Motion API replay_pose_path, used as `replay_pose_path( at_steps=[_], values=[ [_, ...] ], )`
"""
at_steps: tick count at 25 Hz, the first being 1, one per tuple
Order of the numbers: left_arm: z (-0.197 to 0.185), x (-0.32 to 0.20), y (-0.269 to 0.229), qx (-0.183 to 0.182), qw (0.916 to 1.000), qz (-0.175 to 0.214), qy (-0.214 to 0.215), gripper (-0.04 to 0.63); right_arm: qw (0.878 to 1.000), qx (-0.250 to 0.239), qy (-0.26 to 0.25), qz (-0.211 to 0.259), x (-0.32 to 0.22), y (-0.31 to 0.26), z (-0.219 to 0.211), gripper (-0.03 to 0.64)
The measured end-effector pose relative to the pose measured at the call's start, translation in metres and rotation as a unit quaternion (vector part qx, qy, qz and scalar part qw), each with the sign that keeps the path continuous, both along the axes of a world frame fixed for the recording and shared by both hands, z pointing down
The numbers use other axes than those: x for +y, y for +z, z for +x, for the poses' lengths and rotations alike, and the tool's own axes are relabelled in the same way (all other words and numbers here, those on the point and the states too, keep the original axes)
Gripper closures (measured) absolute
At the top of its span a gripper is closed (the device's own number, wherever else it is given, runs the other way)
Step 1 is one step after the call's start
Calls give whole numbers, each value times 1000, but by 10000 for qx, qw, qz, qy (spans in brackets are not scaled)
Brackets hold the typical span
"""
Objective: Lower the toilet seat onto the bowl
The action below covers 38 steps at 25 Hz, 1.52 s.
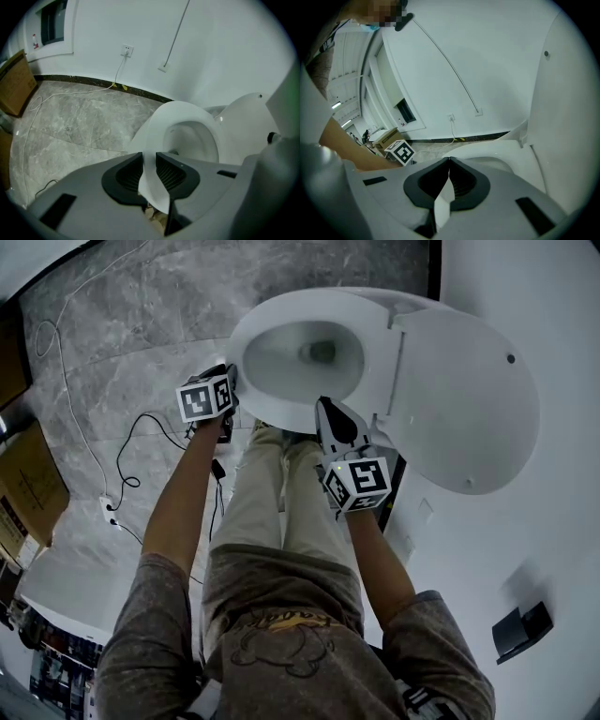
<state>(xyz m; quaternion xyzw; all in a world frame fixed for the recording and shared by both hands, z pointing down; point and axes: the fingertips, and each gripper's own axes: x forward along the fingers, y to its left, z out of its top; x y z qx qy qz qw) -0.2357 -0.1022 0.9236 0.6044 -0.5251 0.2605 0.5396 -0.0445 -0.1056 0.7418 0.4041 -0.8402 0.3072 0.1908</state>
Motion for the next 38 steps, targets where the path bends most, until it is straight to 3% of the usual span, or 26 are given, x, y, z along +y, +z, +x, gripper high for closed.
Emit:
replay_pose_path(
  at_steps=[6, 11, 17, 22, 26, 29, 34, 38],
  values=[
    [7, -10, -66, 3, 9990, 413, 152, 509, 9998, 6, 126, 129, -4, -51, 19, 591],
    [33, -28, -191, 76, 9938, 1061, 317, 509, 9988, -101, 258, 404, -1, -135, 36, 591],
    [79, -37, -340, 598, 9827, 1725, 307, 508, 9959, -301, 405, 749, 7, -234, 67, 591],
    [117, -27, -441, 910, 9649, 2381, 635, 508, 9909, -507, 584, 1099, 23, -295, 95, 591],
    [136, -9, -492, 1006, 9482, 2876, 899, 508, 9853, -538, 728, 1447, 40, -326, 119, 591],
    [152, 4, -518, 915, 9305, 3343, 1187, 513, 9815, -529, 925, 1591, 51, -334, 142, 591],
    [176, 23, -548, 1107, 8922, 4115, 1497, 578, 9736, -389, 1092, 1965, 59, -349, 168, 591],
    [182, 36, -544, 1022, 8806, 4353, 1568, 584, 9698, -319, 1127, 2140, 65, -349, 181, 591]
  ],
)
